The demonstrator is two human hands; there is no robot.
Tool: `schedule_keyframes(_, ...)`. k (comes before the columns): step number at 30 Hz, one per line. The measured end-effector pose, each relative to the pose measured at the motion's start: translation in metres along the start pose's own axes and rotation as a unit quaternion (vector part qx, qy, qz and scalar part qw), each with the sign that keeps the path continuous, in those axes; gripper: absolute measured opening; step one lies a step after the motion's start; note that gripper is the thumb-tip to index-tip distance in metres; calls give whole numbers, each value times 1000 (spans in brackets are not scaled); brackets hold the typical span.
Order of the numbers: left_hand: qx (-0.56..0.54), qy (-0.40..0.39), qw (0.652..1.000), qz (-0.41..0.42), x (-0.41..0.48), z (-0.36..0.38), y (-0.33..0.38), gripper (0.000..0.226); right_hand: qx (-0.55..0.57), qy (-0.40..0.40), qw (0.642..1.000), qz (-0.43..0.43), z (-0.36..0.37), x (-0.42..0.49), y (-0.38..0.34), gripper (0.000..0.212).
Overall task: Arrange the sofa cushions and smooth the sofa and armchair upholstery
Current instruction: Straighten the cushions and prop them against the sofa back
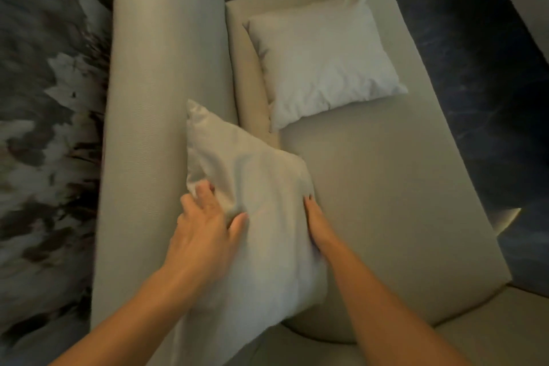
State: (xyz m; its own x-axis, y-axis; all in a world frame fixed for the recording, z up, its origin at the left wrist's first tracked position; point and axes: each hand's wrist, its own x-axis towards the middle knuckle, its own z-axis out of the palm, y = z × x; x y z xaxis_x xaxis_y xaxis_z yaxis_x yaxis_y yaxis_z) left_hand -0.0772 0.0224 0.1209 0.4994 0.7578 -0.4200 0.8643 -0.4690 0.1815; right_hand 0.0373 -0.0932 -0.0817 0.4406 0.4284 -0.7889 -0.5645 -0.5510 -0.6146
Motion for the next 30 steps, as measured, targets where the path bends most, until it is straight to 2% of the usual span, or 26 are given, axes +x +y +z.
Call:
schedule_keyframes(4,53,-15,998,30,-7,19,-3,79,10,21,999,26,14,3,22,61)
schedule_keyframes(7,198,-64,978,2,-3,2,17,81,-32,-16,999,26,6,-7,11,61)
schedule_keyframes(9,292,-57,955,13,8,-23,46,72,-92,-47,995,-2,-12,-15,-12,61)
schedule_keyframes(10,300,-45,952,34,18,-35,66,63,-116,-54,992,-19,-26,-18,-31,60)
schedule_keyframes(12,229,-20,969,91,49,-51,104,39,-162,-40,984,-55,-59,-19,-85,52)
schedule_keyframes(15,22,26,994,109,124,-55,151,17,-206,44,967,-145,-104,-4,-177,49)
schedule_keyframes(19,-140,81,981,111,240,-19,171,16,-256,141,932,-216,-130,50,-258,47)
schedule_keyframes(22,-131,133,979,77,317,30,161,18,-306,181,908,-220,-137,114,-270,64)
schedule_keyframes(23,-136,135,980,53,336,47,153,27,-342,202,894,-209,-139,136,-267,73)
schedule_keyframes(24,-154,118,981,23,351,63,145,46,-369,222,882,-193,-140,156,-261,81)
schedule_keyframes(26,-253,35,967,-21,374,93,127,87,-348,241,891,-166,-141,193,-244,94)
schedule_keyframes(27,-323,-12,946,-25,381,105,120,97,-314,240,904,-164,-141,207,-233,97)
schedule_keyframes(29,-407,-51,912,9,387,125,109,93,-264,252,915,-175,-135,228,-210,99)
schedule_keyframes(30,-410,-39,911,26,387,129,107,84,-251,268,912,-184,-132,233,-202,97)
